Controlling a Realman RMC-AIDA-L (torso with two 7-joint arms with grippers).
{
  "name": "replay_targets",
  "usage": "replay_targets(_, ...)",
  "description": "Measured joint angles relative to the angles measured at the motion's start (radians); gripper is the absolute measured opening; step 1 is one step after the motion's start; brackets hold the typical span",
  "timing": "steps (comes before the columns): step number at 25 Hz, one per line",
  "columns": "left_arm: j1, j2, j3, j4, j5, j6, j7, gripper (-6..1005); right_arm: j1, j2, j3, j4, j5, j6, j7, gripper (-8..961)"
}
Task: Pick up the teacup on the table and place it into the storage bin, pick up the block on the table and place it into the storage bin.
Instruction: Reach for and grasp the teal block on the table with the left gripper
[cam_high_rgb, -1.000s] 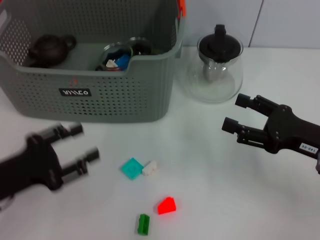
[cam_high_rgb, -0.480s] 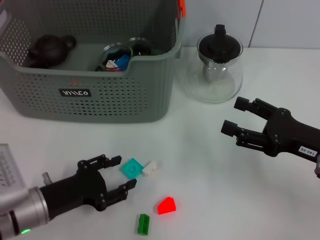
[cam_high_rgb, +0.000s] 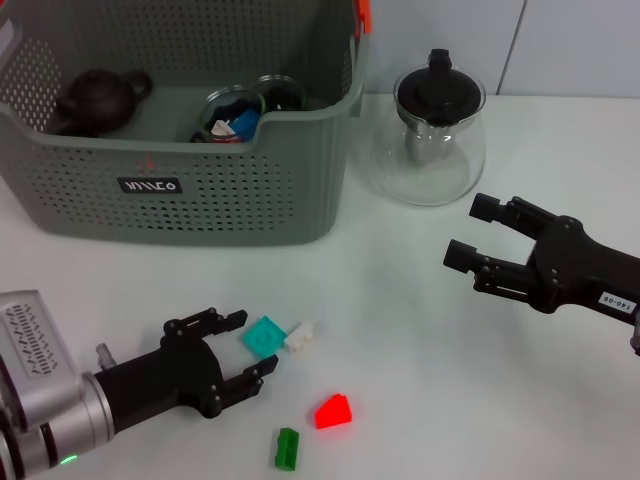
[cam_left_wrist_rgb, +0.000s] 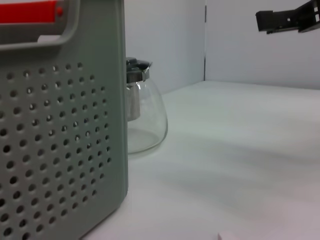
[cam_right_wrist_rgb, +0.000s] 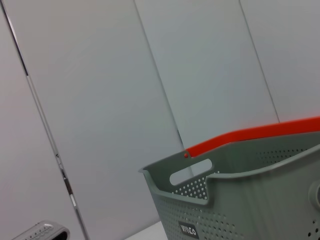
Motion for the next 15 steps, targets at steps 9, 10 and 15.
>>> replay_targets(9, -0.015, -0.001, 0.0, -0.024, -0.001, -0.034, 0.006, 662, 0.0, 0.0, 0.0, 0.0, 0.0, 0.001, 0.0, 945)
replay_targets(10, -0.017, -0.001, -0.001, -0.026, -0.003, -0.04, 0.006, 662, 0.0, 0.0, 0.0, 0.0, 0.0, 0.001, 0.0, 945)
replay_targets(15, -0.025, -0.002, -0.001, -0.038, -0.01, -0.066, 0.008, 661, -0.002, -0.001, 0.0, 0.0, 0.0, 0.002, 0.0, 945)
